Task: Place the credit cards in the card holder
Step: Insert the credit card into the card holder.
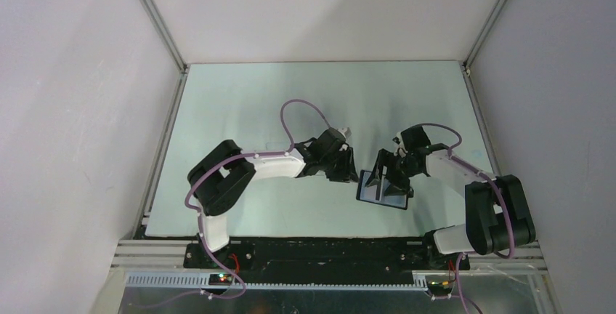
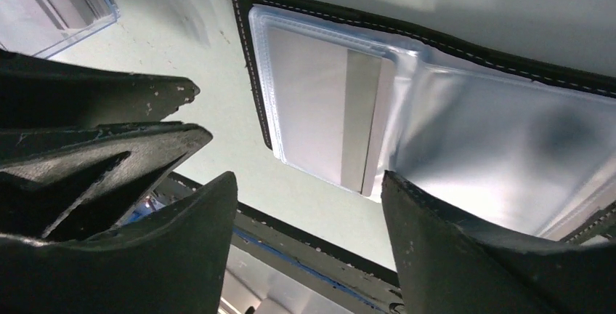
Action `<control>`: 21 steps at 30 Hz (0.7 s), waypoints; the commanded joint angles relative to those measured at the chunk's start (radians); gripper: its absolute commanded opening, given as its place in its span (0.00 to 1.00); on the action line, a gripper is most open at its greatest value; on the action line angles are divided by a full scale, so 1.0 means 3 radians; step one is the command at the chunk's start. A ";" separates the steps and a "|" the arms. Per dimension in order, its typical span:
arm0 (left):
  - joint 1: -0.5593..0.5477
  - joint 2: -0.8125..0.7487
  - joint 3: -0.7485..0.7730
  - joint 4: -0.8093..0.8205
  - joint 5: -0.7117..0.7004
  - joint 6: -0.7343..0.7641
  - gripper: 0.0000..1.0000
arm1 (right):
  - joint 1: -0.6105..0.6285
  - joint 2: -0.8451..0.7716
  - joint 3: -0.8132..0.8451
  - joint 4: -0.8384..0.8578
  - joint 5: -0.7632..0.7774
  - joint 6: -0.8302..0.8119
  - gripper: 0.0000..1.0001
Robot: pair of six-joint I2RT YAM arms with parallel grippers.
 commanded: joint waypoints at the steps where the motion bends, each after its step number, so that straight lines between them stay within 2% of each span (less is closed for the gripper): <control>1: -0.0004 -0.0067 0.0170 0.0161 0.0248 -0.0071 0.38 | -0.0092 -0.0078 0.0045 -0.0066 0.0006 -0.0094 0.70; 3: -0.0005 -0.0019 0.0191 0.0294 0.0372 -0.0121 0.35 | -0.0131 -0.0076 0.0047 -0.0060 -0.0026 -0.0106 0.61; 8: -0.0018 0.0143 0.0281 0.0462 0.0553 -0.0209 0.33 | -0.0173 -0.0001 0.0048 -0.0038 -0.0029 -0.0122 0.32; 15: -0.0035 0.0366 0.0314 0.0515 0.0576 -0.0234 0.33 | -0.0157 0.0130 0.0047 -0.0031 0.0102 -0.0169 0.15; 21: -0.0038 0.0470 0.0299 0.0508 0.0521 -0.0206 0.36 | -0.0114 0.0160 0.0052 -0.0062 0.0265 -0.0176 0.10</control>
